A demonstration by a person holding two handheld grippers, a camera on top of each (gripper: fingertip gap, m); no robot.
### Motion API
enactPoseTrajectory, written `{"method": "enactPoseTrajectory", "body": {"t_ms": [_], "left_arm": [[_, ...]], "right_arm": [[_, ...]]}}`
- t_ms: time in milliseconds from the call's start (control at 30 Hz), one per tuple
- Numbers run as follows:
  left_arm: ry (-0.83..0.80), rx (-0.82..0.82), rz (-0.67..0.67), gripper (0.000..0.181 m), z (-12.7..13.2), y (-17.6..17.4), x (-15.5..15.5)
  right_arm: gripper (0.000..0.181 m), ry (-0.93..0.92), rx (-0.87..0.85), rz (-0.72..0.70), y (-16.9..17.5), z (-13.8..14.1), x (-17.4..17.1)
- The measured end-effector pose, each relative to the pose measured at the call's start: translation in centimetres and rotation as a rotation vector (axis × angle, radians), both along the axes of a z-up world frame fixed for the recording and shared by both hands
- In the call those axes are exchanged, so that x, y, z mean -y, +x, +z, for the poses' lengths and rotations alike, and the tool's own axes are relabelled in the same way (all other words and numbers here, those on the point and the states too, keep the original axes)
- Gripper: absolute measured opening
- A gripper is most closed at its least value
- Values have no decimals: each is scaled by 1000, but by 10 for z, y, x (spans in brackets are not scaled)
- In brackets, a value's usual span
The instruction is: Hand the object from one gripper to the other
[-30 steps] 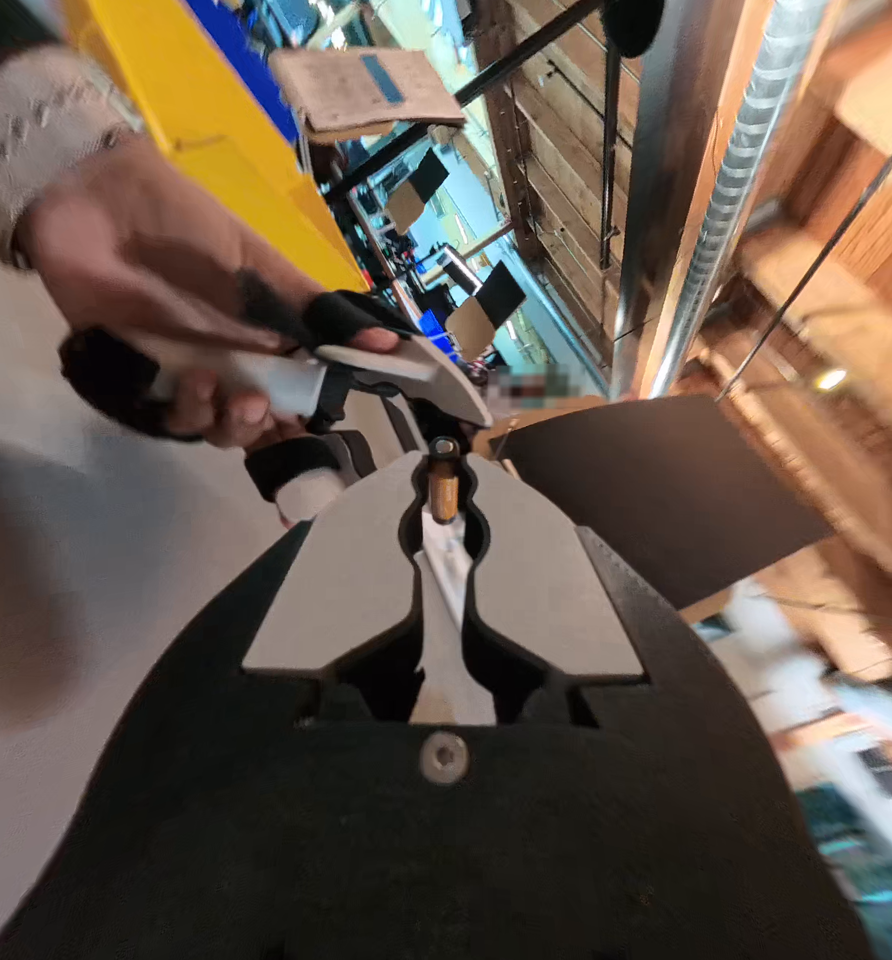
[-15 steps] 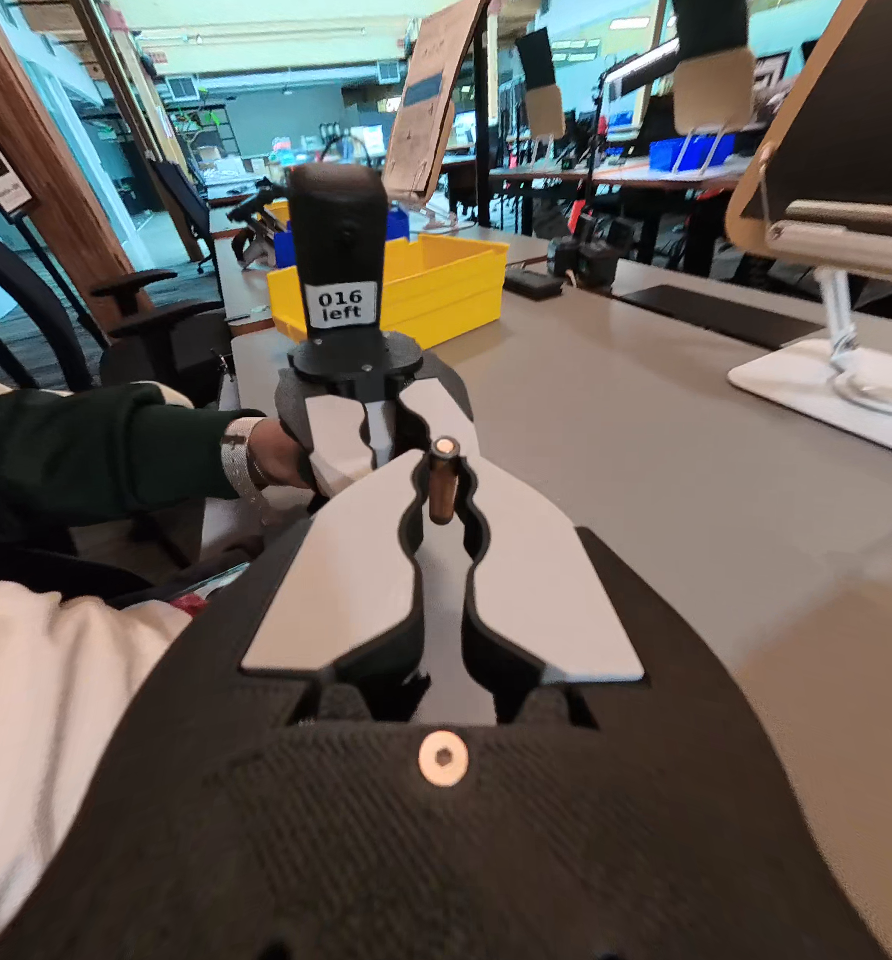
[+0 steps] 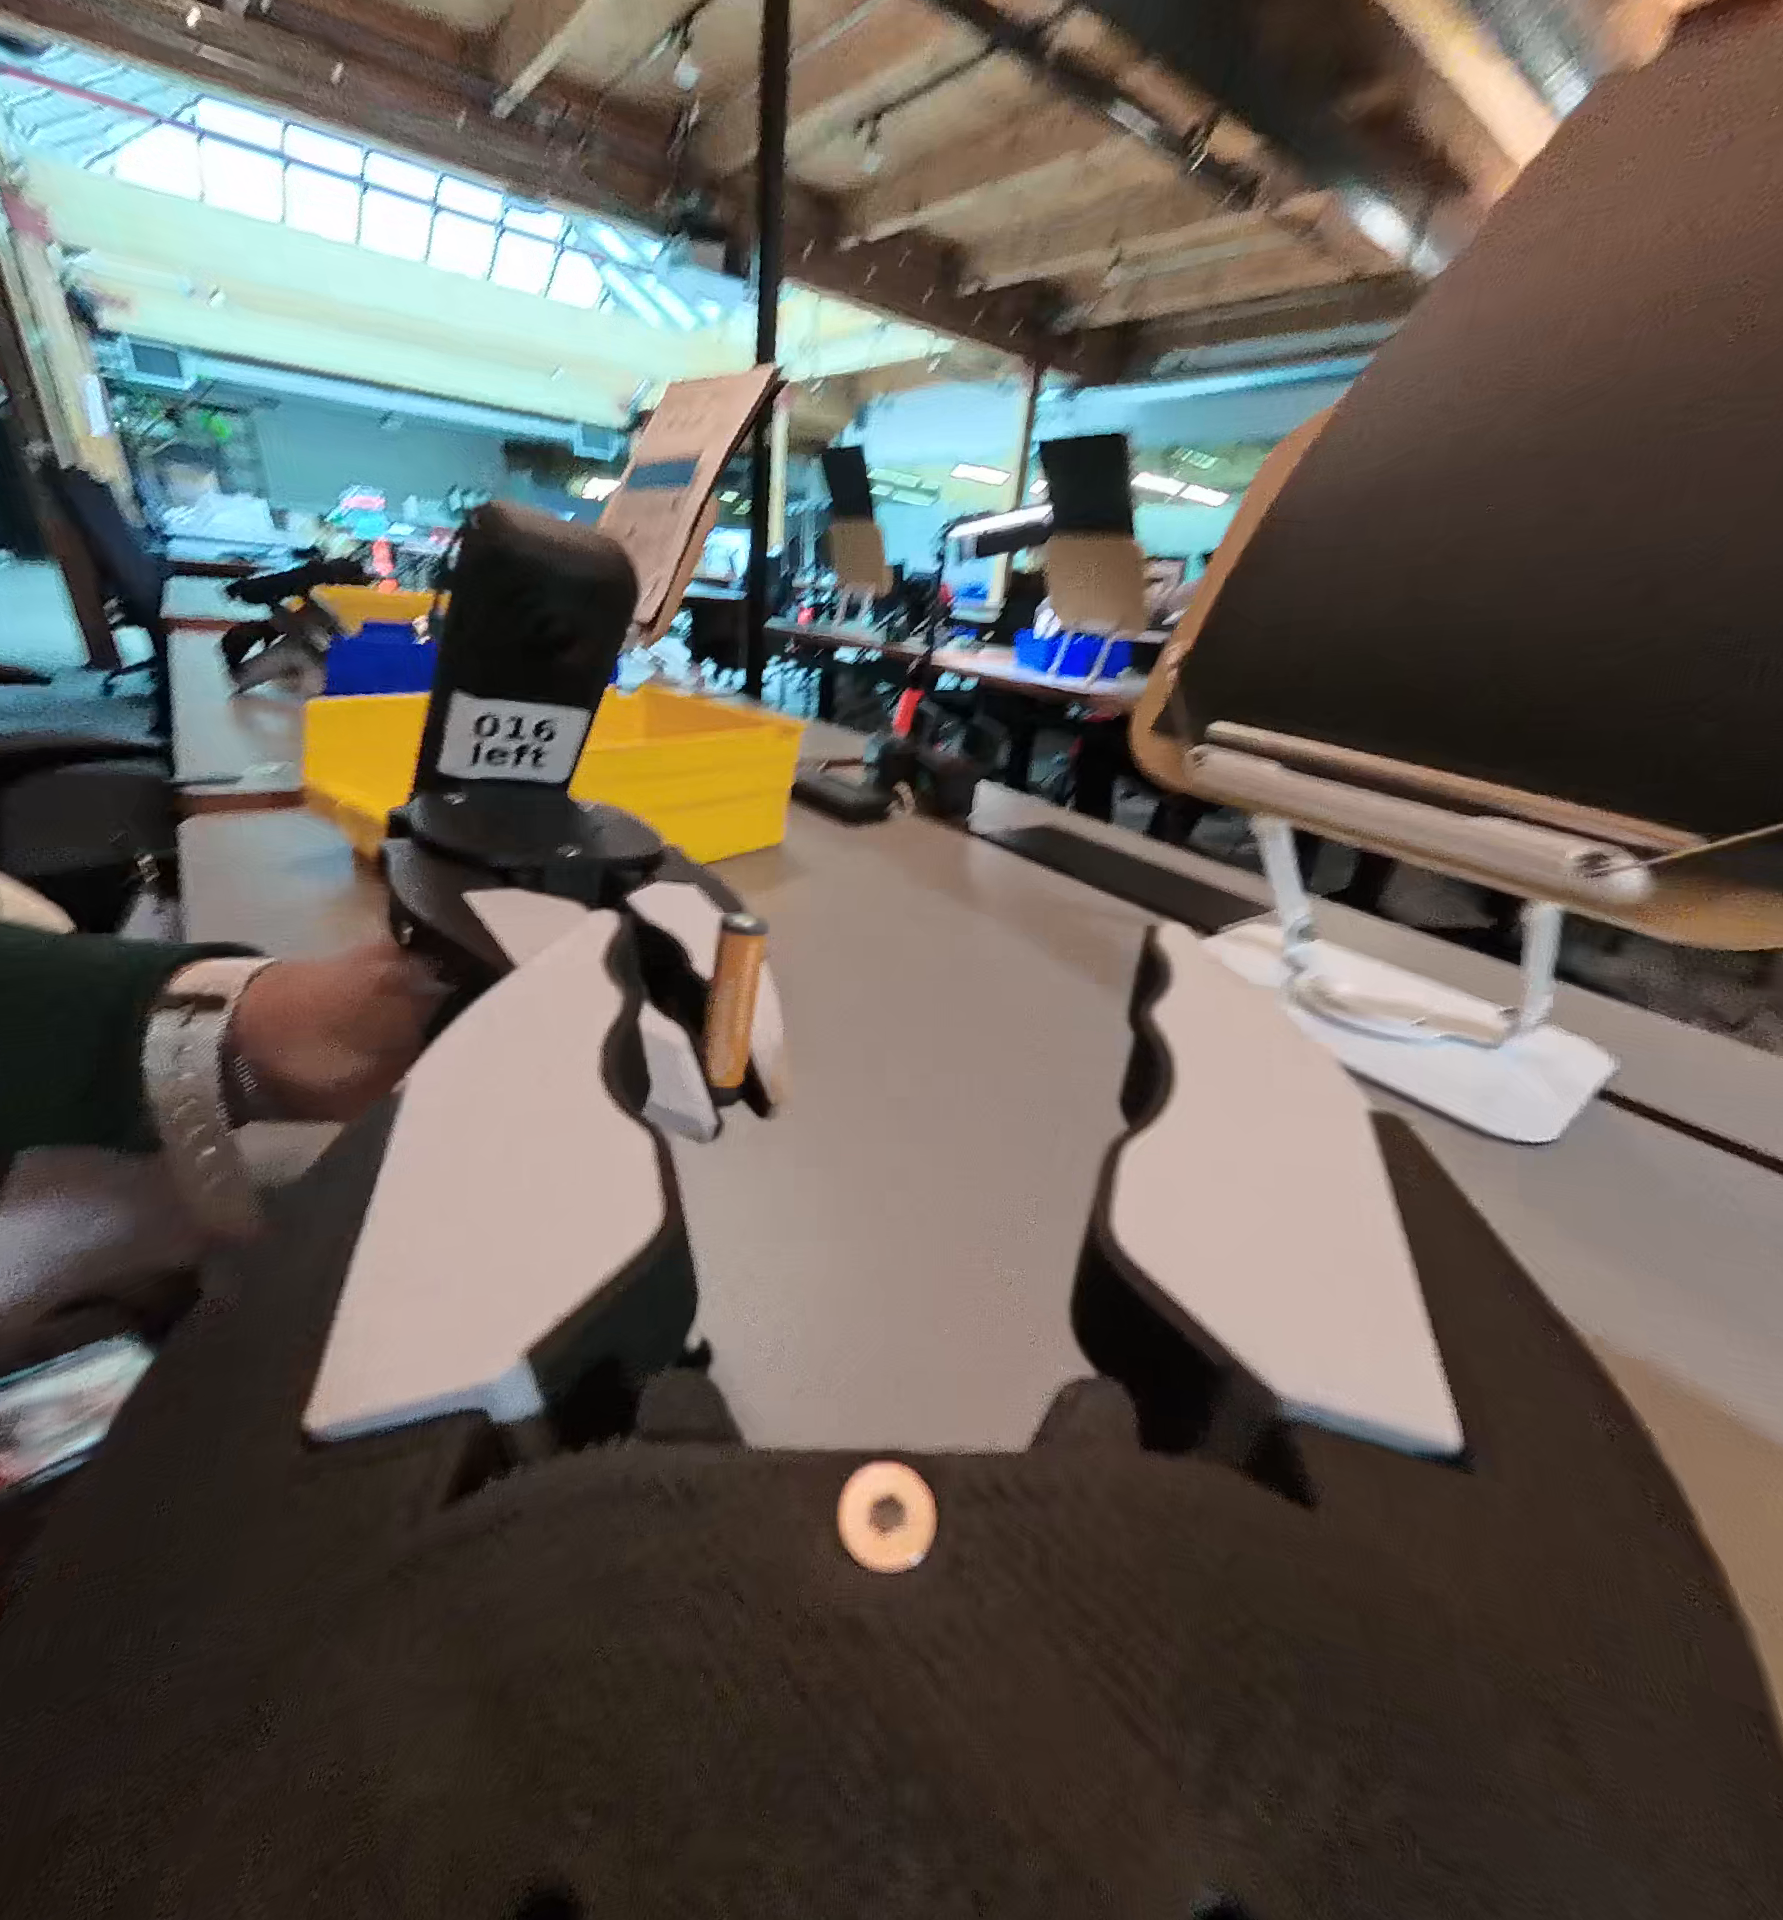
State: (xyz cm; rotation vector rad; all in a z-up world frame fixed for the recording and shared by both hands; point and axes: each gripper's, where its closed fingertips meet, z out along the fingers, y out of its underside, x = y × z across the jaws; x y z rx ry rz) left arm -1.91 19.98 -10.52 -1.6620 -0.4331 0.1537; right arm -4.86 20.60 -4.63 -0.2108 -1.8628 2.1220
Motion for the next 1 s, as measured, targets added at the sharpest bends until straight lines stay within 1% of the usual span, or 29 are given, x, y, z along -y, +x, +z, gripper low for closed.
{"method": "enactPoseTrajectory", "body": {"t_ms": [67, 100, 233, 267, 333, 400, 500, 567, 633, 733, 800, 1000], "left_arm": [[17, 17, 14, 9, 0, -3, 5], [28, 27, 19, 9, 1, -4, 7], [43, 35, 55, 9, 1, -10, 14], [39, 34, 59, 9, 1, -10, 15], [37, 34, 57, 10, 0, -10, 15], [36, 40, 56, 9, -2, -11, 15], [14, 44, 48, 10, -7, -10, 12], [-13, 41, 26, 10, -11, -7, 7], [-32, 25, -1, 10, -12, -2, 1], [-34, 9, -34, 10, -10, 4, -7], [-29, 6, -44, 10, -8, 6, -11], [-16, -13, -50, 10, -2, 9, -15]], "right_arm": [[104, -30, -27, -40, -6, 4, -5], [106, -32, -40, -45, -7, 5, -5], [100, 5, -8, -9, -4, -5, 2], [93, 17, -6, -4, -3, -7, 3], [71, 57, -35, -5, 0, -10, 5], [56, 95, -76, 7, 5, -13, 7], [48, 107, -53, 62, 14, -19, 15], [39, 106, 10, 139, 23, -23, 21], [34, 105, 72, 193, 28, -27, 25], [27, 94, 87, 218, 31, -27, 26], [11, 94, 72, 213, 31, -26, 24], [11, 75, 73, 233, 33, -22, 23]]}}
